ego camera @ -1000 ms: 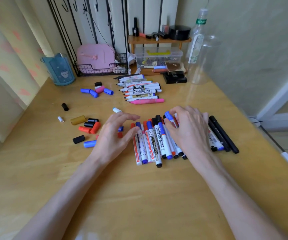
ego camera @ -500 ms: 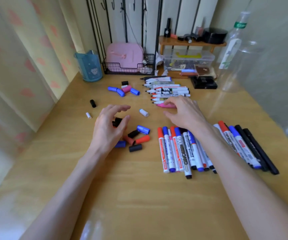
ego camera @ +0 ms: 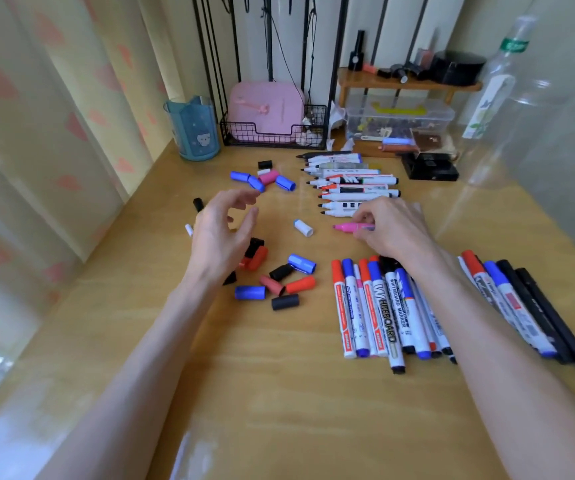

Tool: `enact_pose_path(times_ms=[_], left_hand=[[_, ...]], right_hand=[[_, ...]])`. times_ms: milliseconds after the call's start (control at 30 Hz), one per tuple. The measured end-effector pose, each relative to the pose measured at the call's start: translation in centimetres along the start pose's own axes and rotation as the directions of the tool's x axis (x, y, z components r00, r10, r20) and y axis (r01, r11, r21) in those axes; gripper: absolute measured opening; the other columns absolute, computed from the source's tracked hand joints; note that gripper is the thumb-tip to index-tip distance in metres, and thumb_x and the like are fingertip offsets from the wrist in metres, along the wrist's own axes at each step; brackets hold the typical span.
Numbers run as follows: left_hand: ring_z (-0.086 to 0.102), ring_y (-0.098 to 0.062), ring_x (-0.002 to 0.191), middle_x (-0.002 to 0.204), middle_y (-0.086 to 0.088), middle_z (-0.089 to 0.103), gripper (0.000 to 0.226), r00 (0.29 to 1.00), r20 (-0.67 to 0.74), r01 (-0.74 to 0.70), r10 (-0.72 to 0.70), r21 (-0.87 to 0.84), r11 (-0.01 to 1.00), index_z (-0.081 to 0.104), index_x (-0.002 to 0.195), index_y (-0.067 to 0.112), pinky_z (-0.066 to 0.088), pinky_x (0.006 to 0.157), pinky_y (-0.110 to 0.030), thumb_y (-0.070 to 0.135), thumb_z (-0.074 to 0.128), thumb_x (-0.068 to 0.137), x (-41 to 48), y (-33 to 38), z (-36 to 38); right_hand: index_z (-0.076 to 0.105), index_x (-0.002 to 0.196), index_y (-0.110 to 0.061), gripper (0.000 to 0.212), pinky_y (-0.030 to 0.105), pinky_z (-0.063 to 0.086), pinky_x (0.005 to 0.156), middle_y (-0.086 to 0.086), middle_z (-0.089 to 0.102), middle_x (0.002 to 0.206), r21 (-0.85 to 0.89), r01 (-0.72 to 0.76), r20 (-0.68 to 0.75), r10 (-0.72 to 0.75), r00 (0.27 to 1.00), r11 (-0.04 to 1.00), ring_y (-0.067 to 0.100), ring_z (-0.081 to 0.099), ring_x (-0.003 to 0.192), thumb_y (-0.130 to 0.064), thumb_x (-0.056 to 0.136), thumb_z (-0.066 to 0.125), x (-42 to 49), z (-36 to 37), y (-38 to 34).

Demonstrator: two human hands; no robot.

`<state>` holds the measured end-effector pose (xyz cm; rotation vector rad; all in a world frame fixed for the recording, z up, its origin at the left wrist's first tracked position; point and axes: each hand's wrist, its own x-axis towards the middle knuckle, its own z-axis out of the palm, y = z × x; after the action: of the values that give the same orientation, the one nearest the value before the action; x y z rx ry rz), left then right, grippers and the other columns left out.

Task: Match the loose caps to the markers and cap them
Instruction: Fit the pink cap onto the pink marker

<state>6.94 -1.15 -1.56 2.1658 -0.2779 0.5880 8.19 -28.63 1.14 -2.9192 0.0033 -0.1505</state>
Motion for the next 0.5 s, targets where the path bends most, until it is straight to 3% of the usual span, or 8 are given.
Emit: enact_pose_path(times_ms=[167,300,500], left_hand=[[0.064,-0.01,0.104,0.112,0.01,0.073,0.026,0.998,0.046,0.042,-0.048,0.12,0.992,0.072,0.121,0.021,0.049,0.087,-0.03,0.018,0.065,0.096,3.8,-0.5,1.6],[0.065,-0.024,0.113,0.119,0.001,0.074,0.035,0.994,0.06,0.077,-0.094,0.243,0.967,0.069,0.127,0.02,0.052,0.094,-0.041,0.017,0.066,0.093,7.5,-1.6,3.6],[0.058,-0.039,0.118,0.125,-0.015,0.069,0.041,0.98,0.164,0.013,-0.108,0.496,0.868,0.067,0.132,0.014,0.047,0.098,-0.046,0.029,0.072,0.094,11.0,-3.7,6.3]], right_hand=[[0.068,0.115,-0.027,0.022,0.042,0.034,0.102,-0.002,0.073,0.111,0.049,0.033,-0.014,-0.032,0.999,0.998,0.024,0.063,0.11,-0.032,0.095,0.074,0.1,-0.2,-0.6],[0.063,0.117,-0.031,0.019,0.041,0.033,0.097,-0.004,0.073,0.111,0.126,0.085,-0.072,-0.077,0.994,0.988,0.024,0.063,0.11,-0.035,0.099,0.067,0.3,-0.6,-1.5],[0.059,0.117,-0.03,0.017,0.042,0.035,0.097,-0.006,0.07,0.107,0.156,0.1,-0.068,-0.09,0.994,0.983,0.023,0.063,0.105,-0.037,0.102,0.063,0.0,-0.6,-1.7]])
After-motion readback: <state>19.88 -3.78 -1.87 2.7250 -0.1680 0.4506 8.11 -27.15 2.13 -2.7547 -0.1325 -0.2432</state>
